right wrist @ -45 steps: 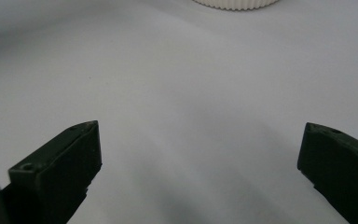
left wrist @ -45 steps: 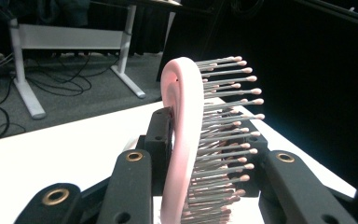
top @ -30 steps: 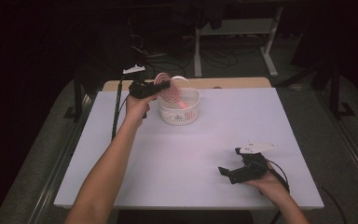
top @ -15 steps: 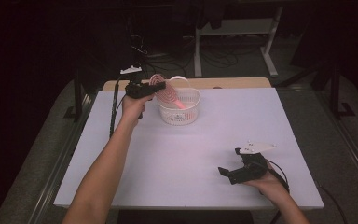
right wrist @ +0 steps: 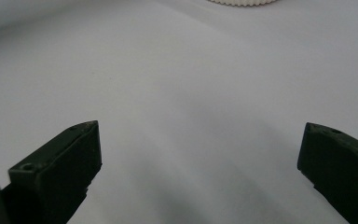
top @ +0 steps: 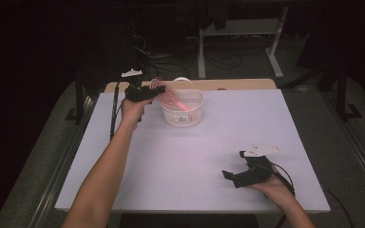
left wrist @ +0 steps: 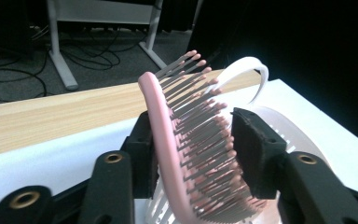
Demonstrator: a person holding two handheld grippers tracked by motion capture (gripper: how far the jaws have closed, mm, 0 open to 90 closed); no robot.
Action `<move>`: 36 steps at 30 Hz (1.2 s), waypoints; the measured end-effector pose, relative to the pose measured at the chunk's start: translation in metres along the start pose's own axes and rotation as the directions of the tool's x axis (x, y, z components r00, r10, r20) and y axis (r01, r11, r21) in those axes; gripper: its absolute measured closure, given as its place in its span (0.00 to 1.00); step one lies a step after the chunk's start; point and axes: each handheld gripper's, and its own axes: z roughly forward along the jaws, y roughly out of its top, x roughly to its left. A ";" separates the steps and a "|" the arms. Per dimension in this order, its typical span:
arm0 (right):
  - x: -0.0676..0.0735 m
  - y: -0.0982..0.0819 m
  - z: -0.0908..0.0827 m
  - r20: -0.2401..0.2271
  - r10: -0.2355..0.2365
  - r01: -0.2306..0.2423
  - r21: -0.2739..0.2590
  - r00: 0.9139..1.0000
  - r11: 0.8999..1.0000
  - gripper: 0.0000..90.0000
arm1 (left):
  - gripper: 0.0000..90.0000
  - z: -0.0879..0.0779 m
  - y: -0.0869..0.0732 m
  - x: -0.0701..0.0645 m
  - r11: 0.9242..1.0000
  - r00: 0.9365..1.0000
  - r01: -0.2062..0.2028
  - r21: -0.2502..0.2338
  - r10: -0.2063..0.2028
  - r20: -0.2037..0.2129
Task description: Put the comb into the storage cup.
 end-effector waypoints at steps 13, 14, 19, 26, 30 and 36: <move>0.000 0.000 0.001 0.000 0.002 -0.002 0.005 1.000 1.000 0.00 | 0.15 -0.007 0.001 0.001 0.996 0.997 -0.078 0.045 0.078 0.000; 0.000 0.000 0.001 -0.001 0.001 -0.001 0.004 1.000 1.000 0.00 | 0.13 -0.008 0.001 0.001 0.995 0.996 -0.088 0.047 0.088 -0.003; 0.000 0.000 0.001 0.000 0.000 0.000 0.005 1.000 1.000 0.00 | 0.02 -0.015 0.002 0.000 0.991 0.992 -0.124 0.055 0.124 0.004; 0.000 0.000 0.002 0.000 -0.001 0.001 0.008 1.000 1.000 0.00 | 0.00 -0.027 -0.001 -0.001 0.981 0.983 -0.181 0.072 0.181 0.008; -0.001 0.000 0.002 0.000 -0.004 0.004 0.007 1.000 1.000 0.00 | 0.00 -0.037 -0.004 -0.001 0.979 0.981 -0.193 0.070 0.193 0.012; -0.003 -0.002 0.002 -0.001 0.005 -0.005 0.007 1.000 1.000 0.00 | 0.00 -0.054 -0.012 -0.001 0.973 0.976 -0.218 0.078 0.217 0.024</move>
